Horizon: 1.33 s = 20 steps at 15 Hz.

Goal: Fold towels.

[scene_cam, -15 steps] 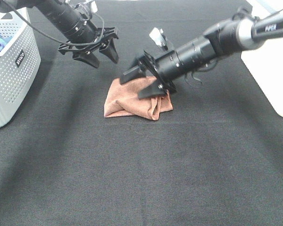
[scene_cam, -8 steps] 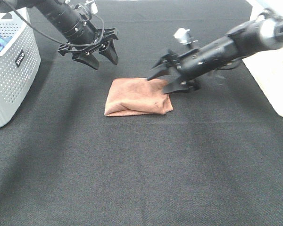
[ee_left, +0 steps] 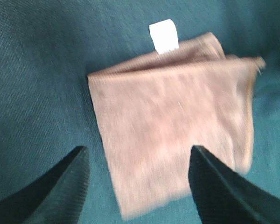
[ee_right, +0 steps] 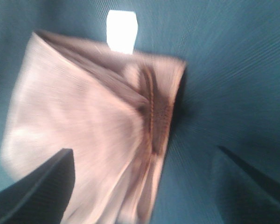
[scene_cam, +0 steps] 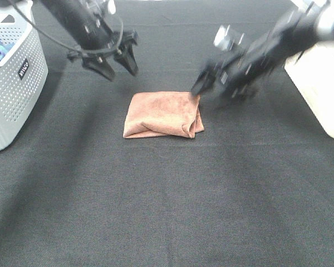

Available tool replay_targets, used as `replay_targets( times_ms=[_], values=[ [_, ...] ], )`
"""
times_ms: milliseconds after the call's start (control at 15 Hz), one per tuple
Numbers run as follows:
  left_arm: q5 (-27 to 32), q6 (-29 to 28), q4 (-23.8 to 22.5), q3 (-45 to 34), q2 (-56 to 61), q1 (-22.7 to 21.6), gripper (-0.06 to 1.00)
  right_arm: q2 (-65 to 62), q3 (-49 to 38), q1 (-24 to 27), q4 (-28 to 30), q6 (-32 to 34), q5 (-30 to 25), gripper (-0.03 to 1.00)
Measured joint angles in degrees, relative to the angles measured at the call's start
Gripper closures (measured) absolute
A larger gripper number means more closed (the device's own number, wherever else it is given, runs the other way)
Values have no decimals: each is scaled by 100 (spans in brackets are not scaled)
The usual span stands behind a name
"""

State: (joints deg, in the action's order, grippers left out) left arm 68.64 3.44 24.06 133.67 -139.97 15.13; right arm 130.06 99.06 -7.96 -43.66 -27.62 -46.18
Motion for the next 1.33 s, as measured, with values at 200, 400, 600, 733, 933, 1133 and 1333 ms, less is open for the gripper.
replay_targets(
  times_ms=[200, 400, 600, 733, 933, 1133, 1333],
  values=[
    [40, 6, -155, 327, 126, 0, 35, -693, 0, 0, 573, 625, -367, 22],
    [63, 6, -567, 183, 957, 23, 35, -1696, 0, 0, 1054, 1180, -1398, 22],
    [63, 6, -859, -1409, 2498, 132, 35, -2555, -155, 0, 1581, 1662, -2172, 22],
    [69, -69, -1089, -2595, 3484, 172, 35, -3123, -584, 0, 2045, 1851, -2275, 22],
    [80, -258, -1478, -4343, 5180, 178, 35, -4234, -1644, 0, 2412, 1891, -2286, 22],
    [86, -390, -1839, -5535, 6566, 178, 35, -5392, -2756, 0, 2584, 1896, -2217, 22],
    [86, -447, -2045, -6956, 8113, 178, 35, -6795, -4068, 0, 2773, 1902, -2023, 22]
  ],
)
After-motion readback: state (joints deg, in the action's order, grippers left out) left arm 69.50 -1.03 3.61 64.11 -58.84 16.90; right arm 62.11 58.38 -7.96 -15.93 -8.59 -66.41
